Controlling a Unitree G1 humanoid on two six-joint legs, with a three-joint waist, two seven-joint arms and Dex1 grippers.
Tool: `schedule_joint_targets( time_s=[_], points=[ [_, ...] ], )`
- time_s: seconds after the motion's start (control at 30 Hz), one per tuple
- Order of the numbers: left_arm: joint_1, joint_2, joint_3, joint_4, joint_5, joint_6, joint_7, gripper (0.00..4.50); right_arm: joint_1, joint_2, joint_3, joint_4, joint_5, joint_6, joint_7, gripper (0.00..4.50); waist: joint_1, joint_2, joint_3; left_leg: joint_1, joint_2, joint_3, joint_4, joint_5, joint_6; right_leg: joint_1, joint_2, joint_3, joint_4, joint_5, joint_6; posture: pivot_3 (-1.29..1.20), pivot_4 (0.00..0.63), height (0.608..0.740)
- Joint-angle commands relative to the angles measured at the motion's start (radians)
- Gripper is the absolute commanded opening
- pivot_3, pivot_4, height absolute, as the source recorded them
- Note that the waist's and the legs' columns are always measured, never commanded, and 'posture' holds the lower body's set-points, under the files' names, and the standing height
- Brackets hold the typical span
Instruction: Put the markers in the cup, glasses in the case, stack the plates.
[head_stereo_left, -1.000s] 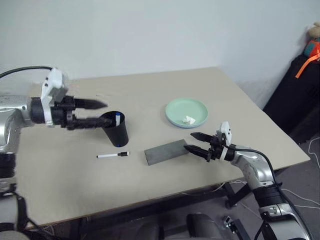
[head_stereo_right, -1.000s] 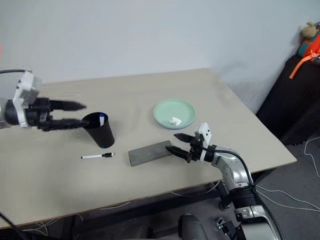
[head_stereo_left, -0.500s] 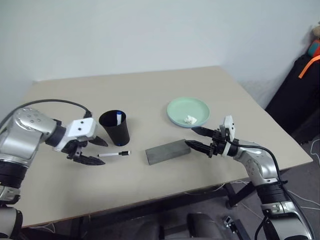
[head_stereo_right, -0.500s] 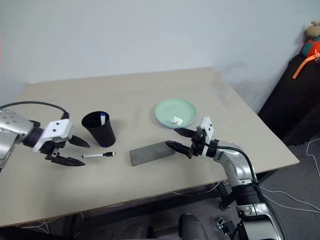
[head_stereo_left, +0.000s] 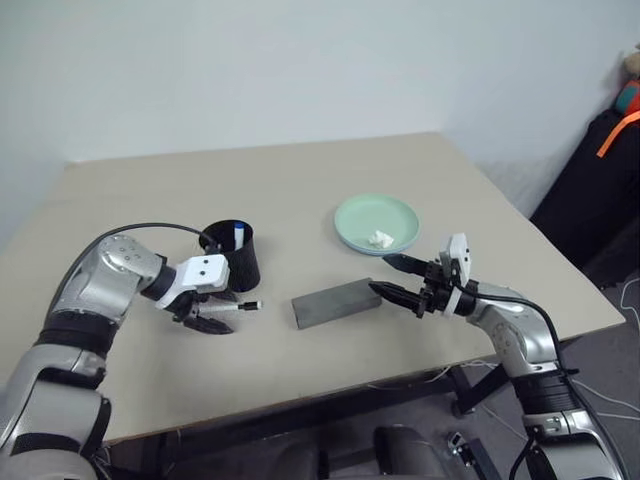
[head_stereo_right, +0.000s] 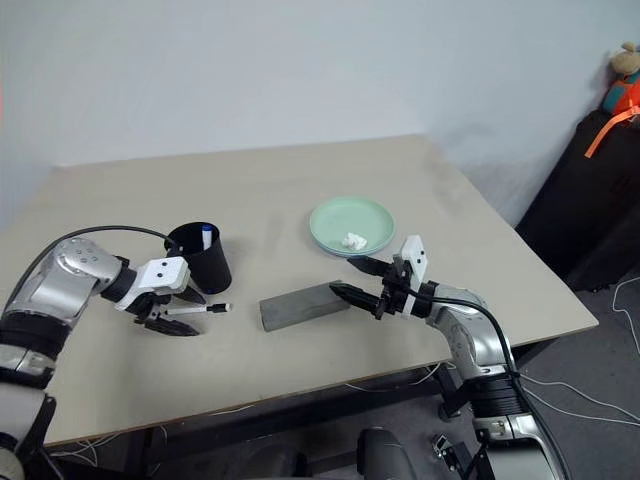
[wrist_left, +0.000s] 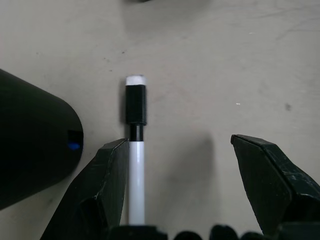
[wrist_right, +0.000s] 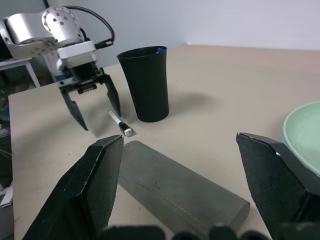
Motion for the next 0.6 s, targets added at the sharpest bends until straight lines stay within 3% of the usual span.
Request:
schedule_joint_targets(
  time_s=[0.03,0.1,0.2,0.47,0.6],
  points=[
    [-0.048,-0.022,-0.007,0.048,0.025,-0.02,-0.01,3.43,-0.015,-0.008,-0.023,-0.027,0.02,-0.012,0.002,3.91,0.0,0.0,0.0,0.0,0.0,0.0,0.0,0.0,0.0,0.0,0.0,0.0,0.0,0.0,0.0,0.0,0.0,0.728],
    [-0.049,-0.03,-0.023,0.069,0.042,-0.029,-0.027,3.43,-0.016,-0.009,-0.024,-0.008,0.015,-0.025,0.008,3.91,0.0,0.0,0.0,0.0,0.0,0.0,0.0,0.0,0.0,0.0,0.0,0.0,0.0,0.0,0.0,0.0,0.0,0.728],
    [-0.052,-0.034,-0.04,0.098,0.067,-0.042,-0.048,2.88,-0.018,-0.01,-0.027,0.021,0.009,-0.047,0.019,3.91,0.0,0.0,0.0,0.0,0.0,0.0,0.0,0.0,0.0,0.0,0.0,0.0,0.0,0.0,0.0,0.0,0.0,0.728],
    [-0.05,-0.038,-0.031,0.134,0.084,-0.074,-0.039,0.02,0.002,-0.008,-0.022,0.057,-0.001,-0.099,0.031,3.91,-0.001,0.0,0.0,0.003,0.0,0.0,0.0,0.0,0.001,0.003,0.0,0.001,0.001,0.0,0.0,0.0,0.0,0.728],
    [-0.046,-0.039,-0.019,0.129,0.075,-0.068,-0.042,0.02,0.002,-0.005,-0.019,0.072,-0.003,-0.113,0.036,3.91,0.0,0.0,-0.001,0.003,0.0,0.001,0.001,0.0,0.001,0.003,0.0,0.001,0.002,0.0,0.0,0.0,0.0,0.728]
  ],
)
